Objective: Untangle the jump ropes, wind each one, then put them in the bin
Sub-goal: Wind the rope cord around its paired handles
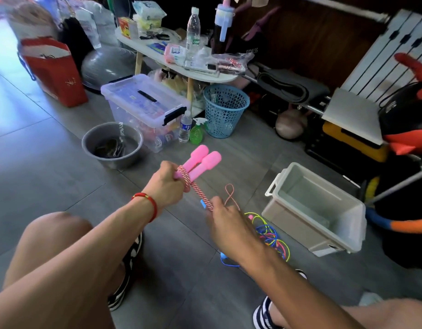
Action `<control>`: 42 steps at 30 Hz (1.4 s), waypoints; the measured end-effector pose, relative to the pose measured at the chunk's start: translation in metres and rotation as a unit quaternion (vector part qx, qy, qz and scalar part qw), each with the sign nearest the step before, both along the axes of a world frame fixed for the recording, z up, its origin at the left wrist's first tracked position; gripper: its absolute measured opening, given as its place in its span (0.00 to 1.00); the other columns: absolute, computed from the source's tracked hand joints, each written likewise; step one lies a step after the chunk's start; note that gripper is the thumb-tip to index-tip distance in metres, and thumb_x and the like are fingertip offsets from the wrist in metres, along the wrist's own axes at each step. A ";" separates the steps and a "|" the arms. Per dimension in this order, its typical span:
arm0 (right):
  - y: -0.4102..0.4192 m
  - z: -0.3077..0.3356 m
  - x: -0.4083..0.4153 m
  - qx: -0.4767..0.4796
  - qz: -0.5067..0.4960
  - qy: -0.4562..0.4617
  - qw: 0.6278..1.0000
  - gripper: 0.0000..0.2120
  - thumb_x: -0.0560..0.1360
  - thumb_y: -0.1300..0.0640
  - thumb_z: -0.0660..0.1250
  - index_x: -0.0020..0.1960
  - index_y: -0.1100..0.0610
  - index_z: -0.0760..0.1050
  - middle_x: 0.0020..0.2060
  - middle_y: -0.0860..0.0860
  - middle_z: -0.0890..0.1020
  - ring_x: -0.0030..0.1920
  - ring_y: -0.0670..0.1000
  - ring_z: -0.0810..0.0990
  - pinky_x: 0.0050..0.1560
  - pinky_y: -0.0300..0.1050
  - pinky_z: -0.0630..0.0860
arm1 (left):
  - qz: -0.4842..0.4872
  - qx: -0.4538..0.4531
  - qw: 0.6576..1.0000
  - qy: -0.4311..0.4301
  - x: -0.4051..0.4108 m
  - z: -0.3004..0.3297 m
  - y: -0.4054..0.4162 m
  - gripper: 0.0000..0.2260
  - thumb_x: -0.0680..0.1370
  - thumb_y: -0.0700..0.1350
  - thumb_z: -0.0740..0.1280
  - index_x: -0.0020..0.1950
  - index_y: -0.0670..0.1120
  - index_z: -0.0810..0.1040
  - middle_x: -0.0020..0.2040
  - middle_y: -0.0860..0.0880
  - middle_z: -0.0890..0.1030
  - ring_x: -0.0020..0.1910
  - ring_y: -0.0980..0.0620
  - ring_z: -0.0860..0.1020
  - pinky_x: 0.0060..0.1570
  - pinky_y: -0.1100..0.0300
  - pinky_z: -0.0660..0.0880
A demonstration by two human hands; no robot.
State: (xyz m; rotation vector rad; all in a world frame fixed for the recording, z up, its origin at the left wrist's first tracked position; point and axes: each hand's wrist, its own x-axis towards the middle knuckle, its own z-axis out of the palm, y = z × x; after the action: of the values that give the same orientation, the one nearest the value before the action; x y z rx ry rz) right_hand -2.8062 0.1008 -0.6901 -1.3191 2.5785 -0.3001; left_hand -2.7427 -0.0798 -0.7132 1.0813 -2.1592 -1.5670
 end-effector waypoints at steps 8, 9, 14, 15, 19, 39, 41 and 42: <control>0.028 0.029 0.006 0.026 0.140 0.277 0.950 0.17 0.52 0.59 0.79 0.35 0.53 0.74 0.21 0.49 0.74 0.19 0.51 0.76 0.26 0.40 0.53 | -0.002 -0.160 0.981 -0.109 0.000 -0.011 -0.009 0.08 0.76 0.38 0.65 0.55 0.40 0.76 0.49 0.39 0.82 0.48 0.37 0.79 0.41 0.56 0.71; 0.033 0.032 0.000 -0.002 0.160 0.298 0.941 0.14 0.56 0.58 0.77 0.35 0.52 0.73 0.21 0.49 0.73 0.18 0.50 0.74 0.25 0.40 0.53 | -0.015 -0.178 0.976 -0.129 0.001 -0.011 -0.009 0.08 0.76 0.39 0.65 0.55 0.40 0.78 0.49 0.39 0.82 0.50 0.36 0.80 0.43 0.55 0.72; 0.039 0.070 -0.047 -0.078 0.231 0.375 0.894 0.13 0.80 0.49 0.55 0.41 0.51 0.73 0.32 0.49 0.74 0.28 0.53 0.76 0.27 0.45 0.57 | -0.209 -0.252 0.926 -0.187 0.000 -0.004 0.025 0.08 0.75 0.37 0.63 0.51 0.45 0.76 0.49 0.40 0.82 0.49 0.36 0.82 0.43 0.53 0.76; 0.037 0.077 -0.057 -0.072 0.238 0.377 0.892 0.14 0.80 0.47 0.54 0.41 0.51 0.73 0.34 0.50 0.74 0.28 0.54 0.77 0.26 0.45 0.57 | -0.267 -0.263 0.909 -0.182 0.000 -0.001 0.036 0.08 0.75 0.36 0.62 0.51 0.46 0.76 0.48 0.41 0.82 0.48 0.37 0.81 0.43 0.53 0.75; 0.026 0.089 -0.092 -0.013 0.247 0.321 0.914 0.14 0.79 0.42 0.58 0.45 0.49 0.77 0.38 0.48 0.79 0.34 0.55 0.81 0.27 0.43 0.60 | -0.440 -0.271 0.848 -0.120 0.006 0.013 0.066 0.09 0.77 0.34 0.62 0.55 0.41 0.77 0.38 0.50 0.75 0.38 0.46 0.72 0.39 0.62 0.64; 0.081 -0.031 -0.061 -0.135 -0.042 -0.513 0.847 0.11 0.79 0.54 0.66 0.44 0.62 0.76 0.25 0.48 0.68 0.24 0.45 0.63 0.27 0.35 0.64 | -0.328 -0.057 0.933 0.135 0.041 0.053 0.054 0.25 0.79 0.34 0.64 0.70 0.56 0.63 0.38 0.50 0.79 0.34 0.46 0.72 0.35 0.56 0.72; 0.074 -0.017 -0.039 -0.185 -0.033 -0.492 0.850 0.16 0.84 0.51 0.62 0.48 0.64 0.77 0.25 0.51 0.65 0.25 0.47 0.62 0.29 0.38 0.64 | -0.298 -0.021 0.947 0.122 0.033 0.040 0.044 0.32 0.77 0.31 0.63 0.77 0.55 0.63 0.43 0.58 0.81 0.36 0.54 0.75 0.38 0.61 0.73; 0.072 -0.015 -0.031 -0.199 -0.022 -0.456 0.867 0.16 0.83 0.50 0.63 0.49 0.63 0.78 0.26 0.51 0.68 0.27 0.48 0.66 0.30 0.41 0.66 | -0.280 -0.007 0.954 0.112 0.028 0.032 0.039 0.32 0.76 0.30 0.63 0.76 0.52 0.66 0.45 0.59 0.81 0.39 0.54 0.76 0.39 0.60 0.74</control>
State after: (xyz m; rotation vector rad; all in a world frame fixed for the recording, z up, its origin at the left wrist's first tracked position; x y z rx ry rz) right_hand -2.8374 0.1727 -0.7047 -0.8734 1.7642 -1.1889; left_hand -2.7142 -0.0404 -0.6814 0.2605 -2.4291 -1.7798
